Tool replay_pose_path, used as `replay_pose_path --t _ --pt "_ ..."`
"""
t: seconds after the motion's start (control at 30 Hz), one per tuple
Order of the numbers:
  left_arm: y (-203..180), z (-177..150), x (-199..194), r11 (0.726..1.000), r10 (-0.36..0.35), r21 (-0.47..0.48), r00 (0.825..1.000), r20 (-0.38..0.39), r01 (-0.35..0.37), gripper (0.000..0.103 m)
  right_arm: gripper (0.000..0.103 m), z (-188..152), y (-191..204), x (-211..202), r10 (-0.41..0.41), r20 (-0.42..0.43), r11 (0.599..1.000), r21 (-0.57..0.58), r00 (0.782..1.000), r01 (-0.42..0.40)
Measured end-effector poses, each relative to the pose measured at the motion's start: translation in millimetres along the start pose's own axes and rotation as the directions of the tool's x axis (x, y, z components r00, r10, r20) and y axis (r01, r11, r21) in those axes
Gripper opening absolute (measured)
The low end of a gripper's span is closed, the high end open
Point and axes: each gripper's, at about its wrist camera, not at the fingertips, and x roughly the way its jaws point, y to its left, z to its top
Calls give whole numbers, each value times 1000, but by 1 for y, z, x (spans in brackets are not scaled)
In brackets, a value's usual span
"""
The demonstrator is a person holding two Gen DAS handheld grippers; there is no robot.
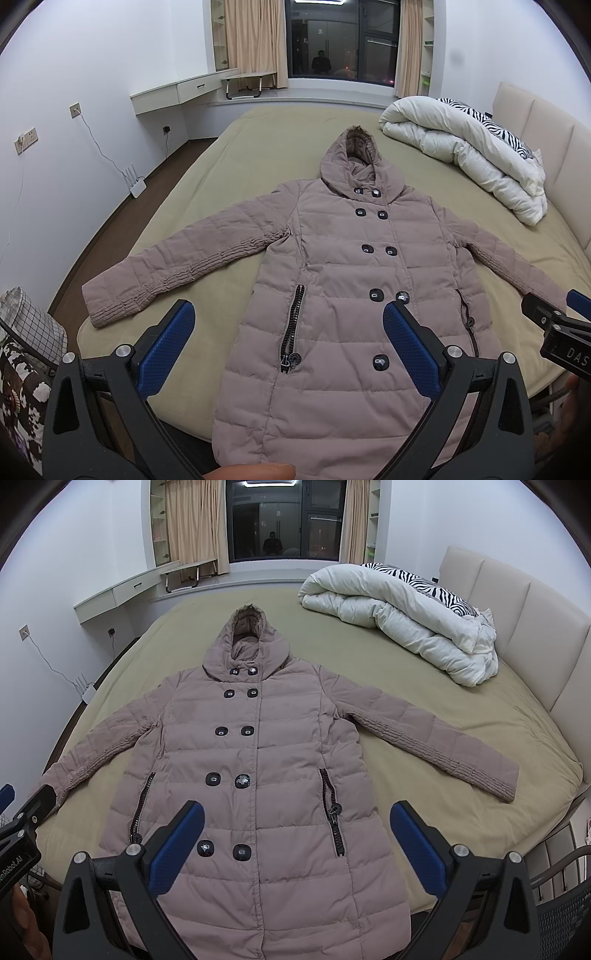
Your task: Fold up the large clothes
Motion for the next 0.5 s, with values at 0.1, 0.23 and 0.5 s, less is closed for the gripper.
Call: replay_pose_path --t 0.1,0.23,0.5 --pt "0 0 0 1000 0 -1 1000 0 0 103 103 0 0 0 0 0 1000 -1 1000 0" --pt "0 0 0 1000 0 0 1000 0 0 103 103 -1 0 1 1 -1 1000 0 1000 -1" --pt "0 0 0 1000 1 0 1000 0 -1 103 103 -2 0 2 0 -3 1000 -1 1000 0"
